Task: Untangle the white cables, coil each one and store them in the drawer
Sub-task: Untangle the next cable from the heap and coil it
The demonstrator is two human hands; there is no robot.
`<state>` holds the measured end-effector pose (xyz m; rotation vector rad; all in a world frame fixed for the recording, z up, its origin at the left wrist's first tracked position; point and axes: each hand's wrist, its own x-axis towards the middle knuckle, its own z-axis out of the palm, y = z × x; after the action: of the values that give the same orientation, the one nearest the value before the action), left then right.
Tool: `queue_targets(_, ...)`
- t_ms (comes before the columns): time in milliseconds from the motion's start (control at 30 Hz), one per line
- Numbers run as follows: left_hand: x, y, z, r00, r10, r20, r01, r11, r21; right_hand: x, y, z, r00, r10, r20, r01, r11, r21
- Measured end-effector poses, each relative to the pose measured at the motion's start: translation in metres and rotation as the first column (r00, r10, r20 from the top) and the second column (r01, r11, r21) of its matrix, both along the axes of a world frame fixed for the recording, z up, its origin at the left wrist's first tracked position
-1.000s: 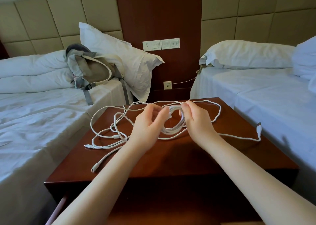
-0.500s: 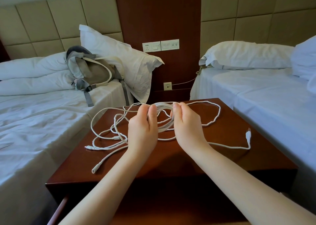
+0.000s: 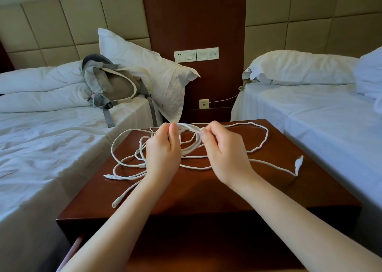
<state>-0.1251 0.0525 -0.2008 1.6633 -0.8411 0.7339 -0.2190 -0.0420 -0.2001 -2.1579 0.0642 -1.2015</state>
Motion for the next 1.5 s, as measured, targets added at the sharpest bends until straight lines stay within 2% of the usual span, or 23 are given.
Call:
queue_targets(133,0.005,0.005,0.005,0.996,0.024,-0.081,-0.031,0.995,-0.092,0.001,0.01,-0.005,0.981,0.145,-0.131,-0.146,0.989,0.004)
queue_targets(233,0.0,0.004,0.011,0.991,0.012,-0.132,-0.03,0.99,-0.138,0.0,0.011,-0.008,0.942,0.259,-0.213,-0.246,0.966,0.085)
queue_targets(367,-0.004,0.003,0.016,0.979,-0.011,-0.203,-0.031,0.978,-0.205,-0.001,0.002,-0.008,0.906,0.335,-0.259,-0.292,0.937,0.191)
queue_targets(500,-0.006,0.002,0.018,0.947,-0.13,-0.295,0.041,0.956,-0.29,0.0,-0.013,-0.011,0.89,0.362,-0.276,-0.283,0.915,0.286)
queue_targets(567,-0.007,0.001,0.019,0.896,-0.231,-0.38,0.097,0.935,-0.341,0.002,-0.021,-0.012,0.878,0.385,-0.285,-0.287,0.899,0.331)
queue_targets(667,-0.009,0.003,0.026,0.757,-0.43,-0.491,0.208,0.872,-0.443,0.002,-0.033,-0.013,0.882,0.365,-0.298,-0.249,0.898,0.362)
queue_targets(733,-0.014,0.003,0.029,0.654,-0.548,-0.522,0.314,0.824,-0.472,0.002,-0.036,-0.013,0.891,0.351,-0.289,-0.222,0.891,0.397)
queue_targets(833,-0.024,-0.001,0.031,0.513,-0.685,-0.517,0.465,0.729,-0.502,0.003,-0.036,-0.013,0.868,0.429,-0.252,-0.278,0.838,0.47)
queue_targets(933,-0.033,-0.004,0.026,0.474,-0.721,-0.505,0.625,0.68,-0.383,0.003,-0.035,-0.012,0.869,0.475,-0.141,-0.33,0.767,0.55)
queue_targets(1033,-0.037,-0.006,0.015,0.496,-0.678,-0.542,0.713,0.675,-0.191,0.0,-0.041,-0.005,0.887,0.46,-0.049,-0.35,0.736,0.579)
queue_targets(1133,-0.039,-0.007,0.011,0.522,-0.637,-0.567,0.768,0.64,-0.013,-0.004,-0.047,0.004,0.886,0.463,-0.021,-0.355,0.708,0.611)
queue_targets(1267,-0.038,-0.003,0.011,0.592,-0.563,-0.577,0.769,0.608,0.196,-0.007,-0.049,0.009,0.906,0.422,-0.034,-0.331,0.755,0.565)
queue_targets(1333,-0.038,-0.001,0.012,0.611,-0.546,-0.573,0.768,0.584,0.262,-0.008,-0.05,0.013,0.921,0.387,-0.045,-0.309,0.796,0.521)
queue_targets(1433,-0.038,0.0,0.015,0.634,-0.547,-0.546,0.766,0.542,0.347,-0.01,-0.049,0.017,0.932,0.362,-0.005,-0.308,0.799,0.517)
queue_targets(1500,-0.036,0.0,0.014,0.681,-0.512,-0.523,0.728,0.547,0.413,-0.009,-0.046,0.018,0.946,0.323,0.004,-0.282,0.818,0.501)
